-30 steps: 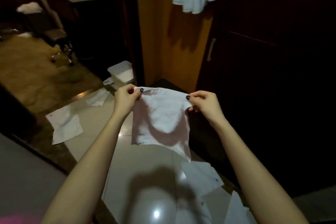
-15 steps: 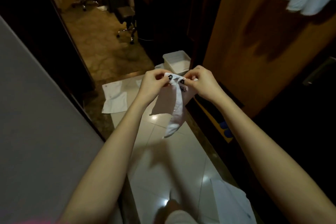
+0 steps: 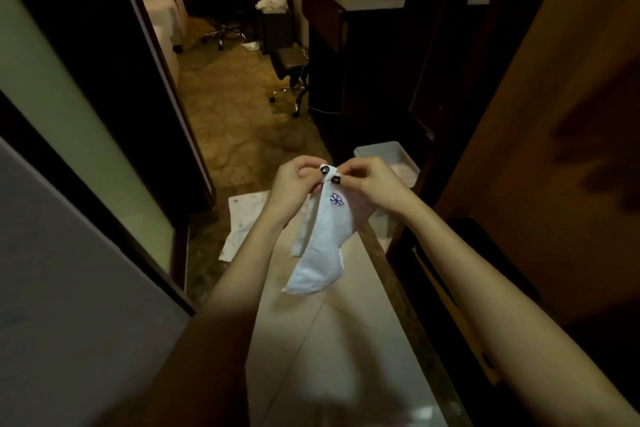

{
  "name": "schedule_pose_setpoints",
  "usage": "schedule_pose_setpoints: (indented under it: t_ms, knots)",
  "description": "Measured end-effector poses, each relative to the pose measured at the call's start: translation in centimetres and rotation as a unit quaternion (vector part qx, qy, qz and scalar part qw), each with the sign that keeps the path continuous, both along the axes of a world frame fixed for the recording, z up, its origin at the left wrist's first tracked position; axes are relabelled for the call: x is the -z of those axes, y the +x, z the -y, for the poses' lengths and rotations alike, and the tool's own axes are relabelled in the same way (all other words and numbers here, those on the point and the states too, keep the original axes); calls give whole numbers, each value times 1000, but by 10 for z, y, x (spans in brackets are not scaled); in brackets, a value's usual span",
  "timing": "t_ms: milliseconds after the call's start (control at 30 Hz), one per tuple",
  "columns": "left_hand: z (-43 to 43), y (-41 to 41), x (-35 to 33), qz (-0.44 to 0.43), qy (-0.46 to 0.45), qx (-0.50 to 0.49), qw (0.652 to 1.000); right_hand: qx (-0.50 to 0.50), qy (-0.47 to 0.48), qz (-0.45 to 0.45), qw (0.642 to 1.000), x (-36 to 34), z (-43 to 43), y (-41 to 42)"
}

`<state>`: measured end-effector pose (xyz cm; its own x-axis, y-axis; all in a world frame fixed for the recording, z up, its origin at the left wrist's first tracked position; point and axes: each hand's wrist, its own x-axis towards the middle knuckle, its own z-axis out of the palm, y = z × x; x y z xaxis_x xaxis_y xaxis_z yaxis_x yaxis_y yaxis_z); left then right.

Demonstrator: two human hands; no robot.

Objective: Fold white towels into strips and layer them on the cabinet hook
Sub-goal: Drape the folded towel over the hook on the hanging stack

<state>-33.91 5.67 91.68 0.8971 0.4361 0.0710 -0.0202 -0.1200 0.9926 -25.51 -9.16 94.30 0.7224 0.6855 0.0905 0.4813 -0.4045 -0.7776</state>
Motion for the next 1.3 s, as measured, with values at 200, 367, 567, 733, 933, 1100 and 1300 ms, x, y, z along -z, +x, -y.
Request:
schedule_pose_setpoints:
  t_ms: [200, 367, 567, 733, 933, 1100, 1300]
  knots:
    - [-37, 82, 1, -5, -15, 13, 1000, 47, -23, 27, 998, -5, -44, 77]
    - [-54, 138, 11, 1, -41, 52, 998, 87, -19, 24, 996, 3, -58, 126]
    - [-67, 207, 20, -8, -14, 101, 995, 129, -50, 24, 990, 15, -63, 174]
    - [-76, 264, 24, -18, -24, 132, 991, 219, -117, -17, 969, 37, -38, 195]
    - [-77, 310, 41, -44, -21, 200, 979, 342, -104, -50, 933, 61, -6, 191]
    - [-54, 333, 50, -19, 40, 239, 970, 444, -10, -49, 895, 56, 6, 171]
    - [2, 330, 59, 27, 57, 324, 944, 587, 86, 4, 805, 47, 32, 137]
